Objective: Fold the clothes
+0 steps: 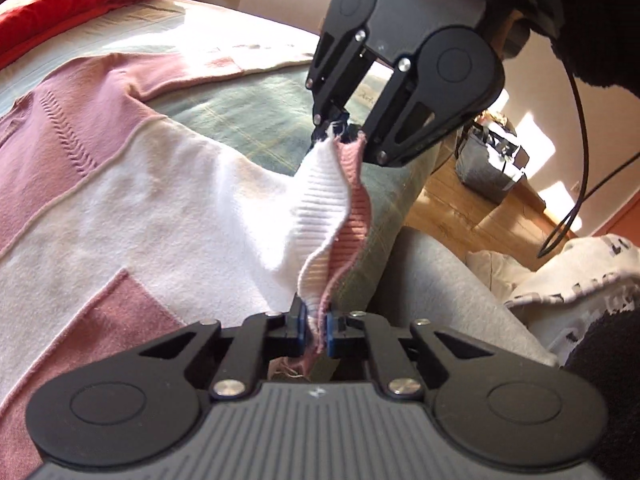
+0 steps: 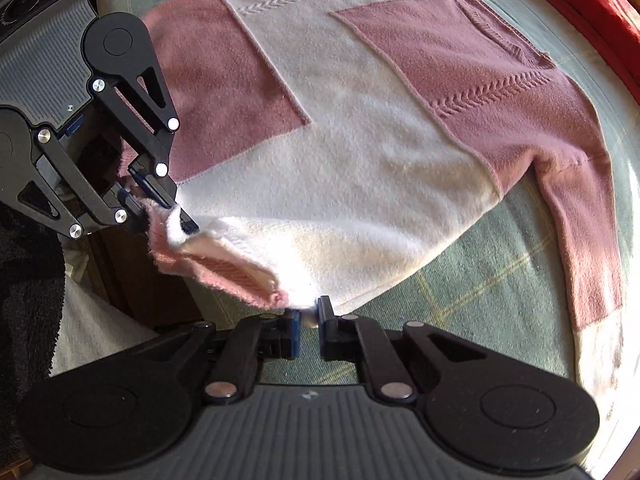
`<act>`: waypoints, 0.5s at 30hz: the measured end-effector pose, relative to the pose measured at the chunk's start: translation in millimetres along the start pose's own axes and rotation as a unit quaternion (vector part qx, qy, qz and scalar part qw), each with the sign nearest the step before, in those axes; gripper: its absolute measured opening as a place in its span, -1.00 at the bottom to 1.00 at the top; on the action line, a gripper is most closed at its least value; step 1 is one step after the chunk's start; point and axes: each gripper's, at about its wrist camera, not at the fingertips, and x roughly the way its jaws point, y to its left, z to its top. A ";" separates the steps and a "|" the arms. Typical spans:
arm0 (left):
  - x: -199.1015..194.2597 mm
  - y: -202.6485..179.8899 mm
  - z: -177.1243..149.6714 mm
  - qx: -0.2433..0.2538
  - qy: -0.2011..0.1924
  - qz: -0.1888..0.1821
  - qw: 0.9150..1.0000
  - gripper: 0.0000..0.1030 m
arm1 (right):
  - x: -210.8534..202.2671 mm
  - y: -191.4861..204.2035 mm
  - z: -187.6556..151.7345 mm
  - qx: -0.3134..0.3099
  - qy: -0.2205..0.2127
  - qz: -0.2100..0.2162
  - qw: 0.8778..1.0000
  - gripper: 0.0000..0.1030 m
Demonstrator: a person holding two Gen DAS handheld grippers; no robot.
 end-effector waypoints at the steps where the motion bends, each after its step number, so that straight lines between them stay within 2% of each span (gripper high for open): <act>1: 5.2 -5.2 -1.2 0.014 0.007 0.009 1.000 -0.86 | 3.9 2.5 -4.3 0.000 0.004 -0.001 1.000 -0.81; 5: 23.0 -19.2 -4.6 0.061 0.039 0.033 0.997 -0.86 | 22.1 12.6 -18.8 -0.014 0.033 -0.013 0.999 -0.89; 9: 24.6 -24.9 -3.6 0.070 0.048 0.036 0.996 -0.79 | 34.3 15.4 -28.6 -0.009 0.054 -0.034 0.998 -0.86; 10: 21.3 -27.5 -3.9 0.075 0.046 0.028 0.996 -0.70 | 33.4 13.0 -29.9 0.004 0.054 -0.039 0.998 -0.81; 12: 13.3 -31.5 -4.6 0.087 0.045 0.012 0.995 -0.66 | 29.0 5.4 -32.0 0.043 0.048 -0.053 0.997 -0.70; 15: 0.5 -32.6 -7.4 0.094 0.046 0.021 0.994 -0.57 | 18.5 -13.6 -32.0 0.143 0.037 -0.066 0.987 -0.66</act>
